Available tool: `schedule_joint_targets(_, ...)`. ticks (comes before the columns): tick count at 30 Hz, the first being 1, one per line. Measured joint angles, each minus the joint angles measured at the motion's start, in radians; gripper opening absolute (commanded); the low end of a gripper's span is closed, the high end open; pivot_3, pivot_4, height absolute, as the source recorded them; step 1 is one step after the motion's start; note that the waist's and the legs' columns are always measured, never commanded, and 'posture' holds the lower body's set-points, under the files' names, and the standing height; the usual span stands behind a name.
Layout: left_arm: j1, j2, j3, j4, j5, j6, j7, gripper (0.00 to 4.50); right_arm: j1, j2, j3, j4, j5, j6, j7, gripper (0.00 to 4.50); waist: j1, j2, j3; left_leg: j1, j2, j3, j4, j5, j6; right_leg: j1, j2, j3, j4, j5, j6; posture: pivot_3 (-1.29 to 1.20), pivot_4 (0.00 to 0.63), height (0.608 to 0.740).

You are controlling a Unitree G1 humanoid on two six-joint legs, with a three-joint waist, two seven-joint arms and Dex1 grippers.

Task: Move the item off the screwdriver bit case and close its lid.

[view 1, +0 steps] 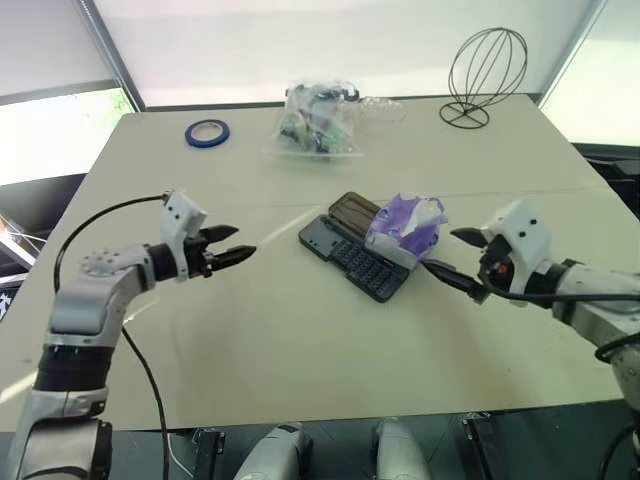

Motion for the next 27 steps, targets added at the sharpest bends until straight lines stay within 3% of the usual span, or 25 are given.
schedule_joint_targets(27,0.099,-0.006,0.056,-0.093,-0.044,0.018,0.116,3.22,-0.049,0.018,0.133,0.043,-0.183,-0.168,0.006,3.79,0.000,0.000,0.000,0.001,0.000,0.001,-0.001,0.000,0.000,0.000,0.000,0.001,0.000,0.000,0.000,0.00,0.150,0.740)
